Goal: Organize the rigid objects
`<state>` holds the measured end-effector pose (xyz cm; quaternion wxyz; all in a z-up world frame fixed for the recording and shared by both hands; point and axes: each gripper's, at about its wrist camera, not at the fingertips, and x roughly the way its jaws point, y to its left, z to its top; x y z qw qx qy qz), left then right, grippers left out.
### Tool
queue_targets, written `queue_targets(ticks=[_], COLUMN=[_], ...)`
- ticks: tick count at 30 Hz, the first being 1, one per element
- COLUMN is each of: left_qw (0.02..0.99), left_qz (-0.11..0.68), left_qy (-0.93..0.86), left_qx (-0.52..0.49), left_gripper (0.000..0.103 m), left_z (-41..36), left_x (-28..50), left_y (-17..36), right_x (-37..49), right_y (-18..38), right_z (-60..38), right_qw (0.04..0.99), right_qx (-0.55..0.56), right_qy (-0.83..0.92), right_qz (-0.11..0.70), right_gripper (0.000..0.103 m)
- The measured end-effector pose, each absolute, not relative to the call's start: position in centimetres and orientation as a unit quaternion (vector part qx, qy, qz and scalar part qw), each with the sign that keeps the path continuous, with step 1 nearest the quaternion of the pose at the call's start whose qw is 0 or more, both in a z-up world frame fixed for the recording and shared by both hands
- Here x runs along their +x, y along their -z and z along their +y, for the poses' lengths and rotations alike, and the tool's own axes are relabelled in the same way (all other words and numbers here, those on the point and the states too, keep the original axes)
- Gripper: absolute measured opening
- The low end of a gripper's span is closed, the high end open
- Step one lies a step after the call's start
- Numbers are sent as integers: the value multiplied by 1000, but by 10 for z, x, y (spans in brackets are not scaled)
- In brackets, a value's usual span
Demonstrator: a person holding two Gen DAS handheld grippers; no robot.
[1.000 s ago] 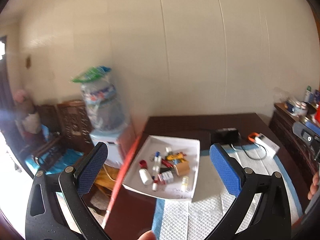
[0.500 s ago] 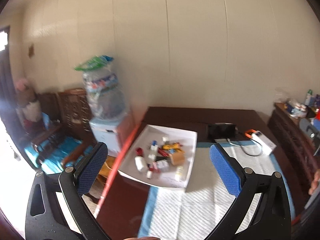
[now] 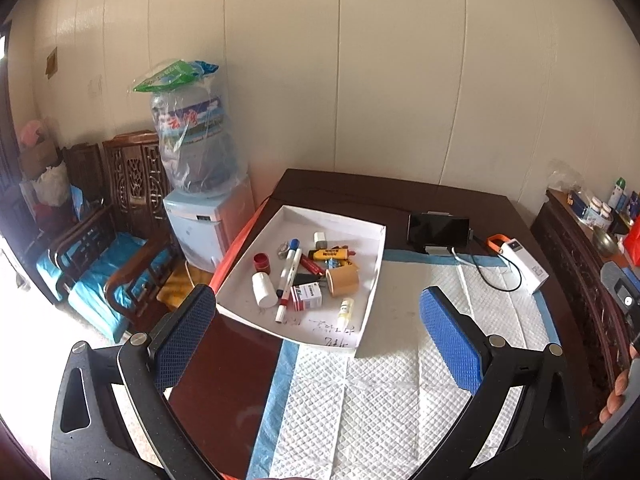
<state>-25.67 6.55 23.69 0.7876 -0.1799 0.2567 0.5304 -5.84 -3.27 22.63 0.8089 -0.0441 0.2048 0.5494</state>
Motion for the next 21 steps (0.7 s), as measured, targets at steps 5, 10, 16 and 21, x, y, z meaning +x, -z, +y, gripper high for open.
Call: queue_targets(ticks=[5, 10, 16, 21], left_qw=[781, 774, 774, 776], left_qz=[261, 272, 281, 282], left_qy=[-535, -538, -532, -530], left_qx=[-190, -194, -195, -194], left_gripper=[103, 103, 103, 103], left_z=[71, 75, 77, 77], left_x=[-260, -261, -257, -255], left_y=[-232, -226, -223, -223], right_x=[-59, -61, -59, -58], right_y=[-228, -227, -224, -223], right_z=[-31, -28, -28, -29], right_qw=[806, 803, 801, 801], right_qx=[-44, -48, -47, -46], right_qy=[-552, -554, -553, -552], right_qz=[208, 213, 223, 226], right_gripper=[103, 103, 103, 103])
